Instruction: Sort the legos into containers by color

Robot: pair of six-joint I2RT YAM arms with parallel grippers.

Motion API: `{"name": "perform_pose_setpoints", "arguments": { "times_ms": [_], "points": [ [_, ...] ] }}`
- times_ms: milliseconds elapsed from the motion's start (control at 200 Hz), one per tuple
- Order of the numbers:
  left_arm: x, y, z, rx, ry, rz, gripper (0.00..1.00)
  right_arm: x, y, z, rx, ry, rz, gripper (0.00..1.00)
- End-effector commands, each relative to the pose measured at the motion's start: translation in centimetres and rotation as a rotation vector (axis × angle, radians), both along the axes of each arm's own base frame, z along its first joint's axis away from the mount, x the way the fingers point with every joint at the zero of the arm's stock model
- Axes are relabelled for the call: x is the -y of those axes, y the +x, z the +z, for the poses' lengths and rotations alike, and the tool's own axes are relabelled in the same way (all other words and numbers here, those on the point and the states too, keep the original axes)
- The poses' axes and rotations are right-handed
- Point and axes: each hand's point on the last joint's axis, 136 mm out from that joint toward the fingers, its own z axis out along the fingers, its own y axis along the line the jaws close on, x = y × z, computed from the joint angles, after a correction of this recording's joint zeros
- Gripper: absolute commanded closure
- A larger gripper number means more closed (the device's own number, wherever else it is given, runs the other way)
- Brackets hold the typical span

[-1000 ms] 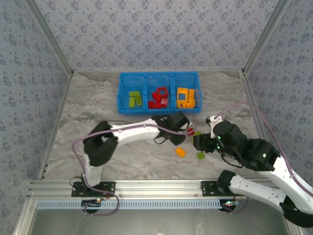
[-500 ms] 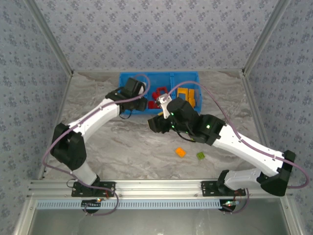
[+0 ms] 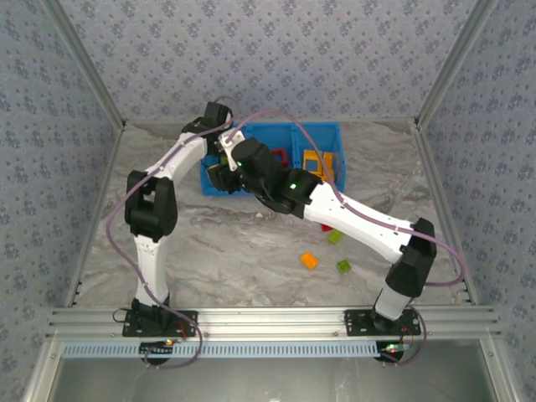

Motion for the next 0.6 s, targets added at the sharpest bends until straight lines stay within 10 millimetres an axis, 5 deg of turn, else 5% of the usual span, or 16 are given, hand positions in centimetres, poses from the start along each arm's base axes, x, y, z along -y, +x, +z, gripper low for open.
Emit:
{"name": "perform_pose_setpoints", "arguments": {
  "times_ms": [0,375,595],
  "points": [
    [1.3,1.2,0.3,-0.013,-0.072,-0.008,0.71,-0.1,0.8,1.0,0.043,-0.019,-0.036,0.45],
    [1.4,3.1,-3.3,-0.087,-0.192,0.029,0.6,0.1,0.2,-0.8,-0.014,-0.015,-0.03,0.45],
    [1.0,2.7,-3.0,-0.091,-0.205,0.028,0.51,0.4,0.0,-1.3,-0.033,-0.03,-0.032,0.45]
  ]
}}
